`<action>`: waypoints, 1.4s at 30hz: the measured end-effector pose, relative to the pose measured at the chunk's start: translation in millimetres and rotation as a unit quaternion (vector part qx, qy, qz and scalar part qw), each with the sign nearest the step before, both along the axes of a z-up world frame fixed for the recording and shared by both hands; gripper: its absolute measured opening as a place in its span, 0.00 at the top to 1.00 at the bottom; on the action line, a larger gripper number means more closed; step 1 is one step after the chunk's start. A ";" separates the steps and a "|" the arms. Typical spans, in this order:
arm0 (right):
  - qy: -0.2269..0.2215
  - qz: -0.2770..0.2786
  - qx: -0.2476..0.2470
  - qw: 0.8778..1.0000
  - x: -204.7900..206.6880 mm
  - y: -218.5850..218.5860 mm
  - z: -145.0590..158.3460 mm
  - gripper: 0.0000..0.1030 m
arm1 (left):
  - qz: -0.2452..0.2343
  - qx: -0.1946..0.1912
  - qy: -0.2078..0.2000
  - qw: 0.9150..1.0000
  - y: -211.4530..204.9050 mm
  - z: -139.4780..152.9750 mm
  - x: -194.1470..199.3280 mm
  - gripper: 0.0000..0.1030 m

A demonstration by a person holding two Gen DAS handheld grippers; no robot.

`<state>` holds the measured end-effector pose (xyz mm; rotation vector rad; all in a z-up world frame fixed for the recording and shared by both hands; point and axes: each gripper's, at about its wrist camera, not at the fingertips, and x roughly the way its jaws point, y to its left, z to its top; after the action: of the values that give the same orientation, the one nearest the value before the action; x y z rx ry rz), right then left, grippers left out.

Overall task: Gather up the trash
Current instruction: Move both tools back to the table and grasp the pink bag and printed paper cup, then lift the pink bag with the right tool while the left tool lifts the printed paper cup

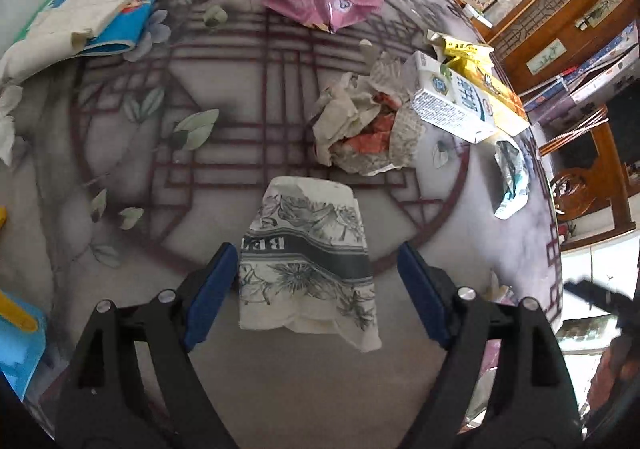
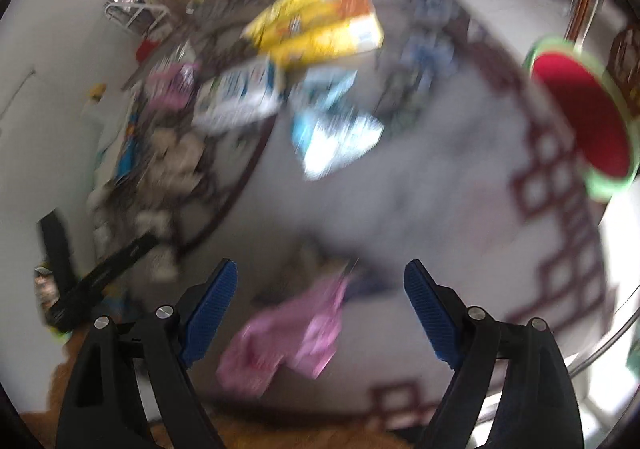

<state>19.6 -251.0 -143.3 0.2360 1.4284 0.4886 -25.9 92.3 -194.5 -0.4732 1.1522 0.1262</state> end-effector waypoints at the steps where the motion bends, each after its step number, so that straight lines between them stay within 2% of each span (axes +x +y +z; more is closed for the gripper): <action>1: 0.022 -0.001 0.013 1.000 -7.7 1.7 -2.9 0.20 | -0.002 -0.001 0.000 1.000 -0.1 -0.7 1.5 0.23; 4: 0.082 0.010 0.034 0.996 -28.3 8.5 -17.3 0.20 | -0.014 -0.005 0.000 1.000 -0.4 -4.6 5.7 0.23; 6: 0.100 0.022 0.025 0.994 -40.0 18.1 -27.5 0.20 | -0.019 -0.004 0.004 1.000 -2.6 -7.5 8.1 0.26; 8: 0.119 0.020 0.023 0.992 -45.1 25.8 -37.8 0.20 | -0.022 -0.006 0.009 1.000 -1.1 -11.2 8.0 0.37; 11: 0.127 0.014 0.025 0.992 -47.6 36.7 -47.4 0.20 | -0.028 -0.004 0.006 1.000 -2.5 -10.5 5.6 0.39; 15: 0.085 0.013 0.001 0.996 -39.7 51.8 -42.0 0.20 | -0.039 0.006 0.001 0.999 -6.9 -6.1 1.7 0.39; 20: 0.065 0.003 -0.019 0.998 -26.2 54.7 -46.3 0.20 | -0.039 0.004 -0.003 0.999 -8.7 -2.0 -2.6 0.39; 23: 0.044 0.013 -0.034 0.998 -23.8 63.9 -46.0 0.20 | -0.035 0.002 -0.004 0.999 -8.2 -0.9 -4.8 0.39; 26: 0.004 0.038 -0.060 0.997 -22.5 74.3 -40.8 0.21 | -0.032 0.002 -0.005 0.999 -7.6 -0.4 -6.4 0.39; 29: -0.041 0.063 -0.088 0.993 -22.3 83.1 -36.0 0.43 | -0.033 0.000 -0.003 0.999 -9.1 -1.5 -6.4 0.39; 30: -0.053 0.072 -0.098 0.991 -22.6 85.8 -35.5 0.53 | -0.034 0.000 -0.001 0.999 -9.7 -2.2 -6.2 0.39; 31: -0.058 0.077 -0.103 0.990 -22.6 88.3 -37.0 0.57 | -0.035 -0.001 0.001 0.999 -11.0 -2.9 -5.7 0.39; 33: -0.065 0.082 -0.108 0.989 -22.6 88.0 -38.3 0.58 | -0.038 -0.002 0.004 0.999 -12.9 -4.4 -5.1 0.39; 36: -0.073 0.090 -0.109 0.987 -24.4 89.0 -38.7 0.55 | -0.040 -0.005 0.009 0.999 -15.5 -7.0 -4.5 0.38; 38: -0.079 0.091 -0.107 0.987 -25.0 90.2 -36.5 0.44 | -0.038 -0.012 0.016 0.999 -16.4 -10.2 -3.9 0.38; 39: -0.082 0.089 -0.107 0.987 -25.0 89.4 -34.9 0.33 | -0.037 -0.016 0.018 0.999 -16.8 -11.2 -3.7 0.38; 42: -0.098 0.084 -0.106 0.986 -27.2 83.9 -22.6 0.22 | -0.040 -0.015 0.014 0.999 -19.0 -10.5 -3.9 0.38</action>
<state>-7.6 -167.1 -165.9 -0.1028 1.3011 0.4784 -29.8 73.2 -205.0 -0.4520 1.2009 0.0455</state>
